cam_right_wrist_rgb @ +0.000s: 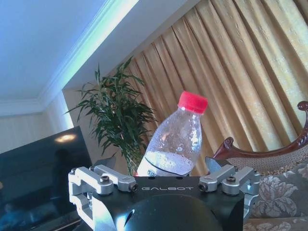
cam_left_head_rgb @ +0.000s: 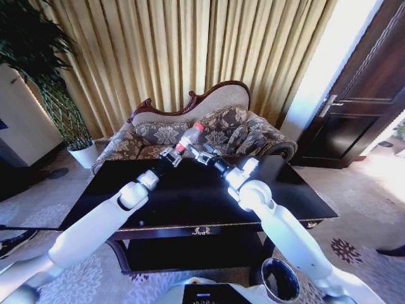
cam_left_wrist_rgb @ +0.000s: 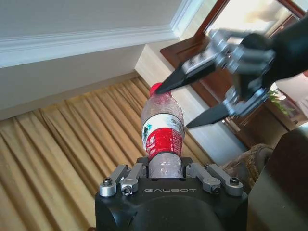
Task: Move to the front of the table and place the trash on the table into the trash bin.
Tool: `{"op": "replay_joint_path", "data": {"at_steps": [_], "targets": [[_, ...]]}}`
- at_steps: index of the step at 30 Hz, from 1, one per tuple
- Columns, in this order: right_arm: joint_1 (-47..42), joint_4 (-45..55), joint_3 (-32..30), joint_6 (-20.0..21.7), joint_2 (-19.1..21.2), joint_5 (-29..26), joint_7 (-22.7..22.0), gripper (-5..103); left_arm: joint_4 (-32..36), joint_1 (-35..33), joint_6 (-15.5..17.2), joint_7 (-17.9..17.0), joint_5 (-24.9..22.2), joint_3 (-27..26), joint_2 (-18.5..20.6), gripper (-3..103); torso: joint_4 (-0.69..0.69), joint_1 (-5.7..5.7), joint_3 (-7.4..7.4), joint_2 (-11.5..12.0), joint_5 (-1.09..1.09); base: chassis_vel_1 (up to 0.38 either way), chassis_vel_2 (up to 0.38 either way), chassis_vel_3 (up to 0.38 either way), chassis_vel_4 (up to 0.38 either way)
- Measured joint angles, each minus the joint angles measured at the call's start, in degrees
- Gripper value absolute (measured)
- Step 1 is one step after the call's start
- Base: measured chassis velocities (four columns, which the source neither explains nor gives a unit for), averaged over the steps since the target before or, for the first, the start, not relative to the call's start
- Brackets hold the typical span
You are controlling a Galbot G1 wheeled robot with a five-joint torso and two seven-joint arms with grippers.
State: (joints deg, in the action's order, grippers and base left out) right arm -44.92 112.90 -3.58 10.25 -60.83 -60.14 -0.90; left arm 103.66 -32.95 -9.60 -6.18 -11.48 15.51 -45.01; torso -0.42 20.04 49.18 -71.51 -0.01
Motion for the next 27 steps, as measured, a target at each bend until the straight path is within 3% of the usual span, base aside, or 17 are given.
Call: {"op": "replay_joint_path", "data": {"at_steps": [14, 18, 20, 24, 26, 27], "targets": [[0.7, -1.0, -0.2, 0.1, -0.9, 1.4, -0.1, 103, 1.6, -0.4, 1.5, -0.1, 0.2, 0.8, -0.2, 30, 0.0, -0.01, -0.01, 0.0, 0.0, 0.0, 0.0, 0.0, 0.0], [0.7, -1.0, -0.2, 0.1, -0.7, 1.4, -0.5, 85, 1.8, -0.4, 1.7, -0.3, 0.2, 1.2, -0.3, 30, 0.0, -0.01, -0.01, 0.0, 0.0, 0.0, 0.0, 0.0, 0.0], [0.6, -1.0, -0.3, 0.1, -0.6, 1.4, -0.5, 85, 1.8, -0.3, 1.7, -0.3, 0.2, 1.3, -0.4, 30, -0.01, -0.01, -0.01, 0.0, 0.0, 0.0, 0.0, 0.0, 0.0], [0.0, -0.8, -1.0, 0.2, -0.4, 1.3, -0.6, 64, 1.6, -0.3, 1.7, -0.4, 0.3, 1.7, -0.7, 29, -0.01, -0.01, -0.01, 0.0, 0.0, 0.0, 0.0, 0.0, 0.0], [-0.2, -0.7, -1.1, 0.2, -0.3, 1.3, -0.6, 64, 1.6, -0.4, 1.8, -0.4, 0.3, 1.8, -0.8, 29, -0.01, -0.01, -0.01, 0.0, 0.0, 0.0, 0.0, 0.0, 0.0], [-0.3, -0.6, -1.3, 0.2, -0.3, 1.3, -0.5, 54, 1.6, -0.4, 1.8, -0.4, 0.3, 2.0, -0.8, 29, -0.01, -0.01, -0.01, 0.0, 0.0, 0.0, 0.0, 0.0, 0.0]]}}
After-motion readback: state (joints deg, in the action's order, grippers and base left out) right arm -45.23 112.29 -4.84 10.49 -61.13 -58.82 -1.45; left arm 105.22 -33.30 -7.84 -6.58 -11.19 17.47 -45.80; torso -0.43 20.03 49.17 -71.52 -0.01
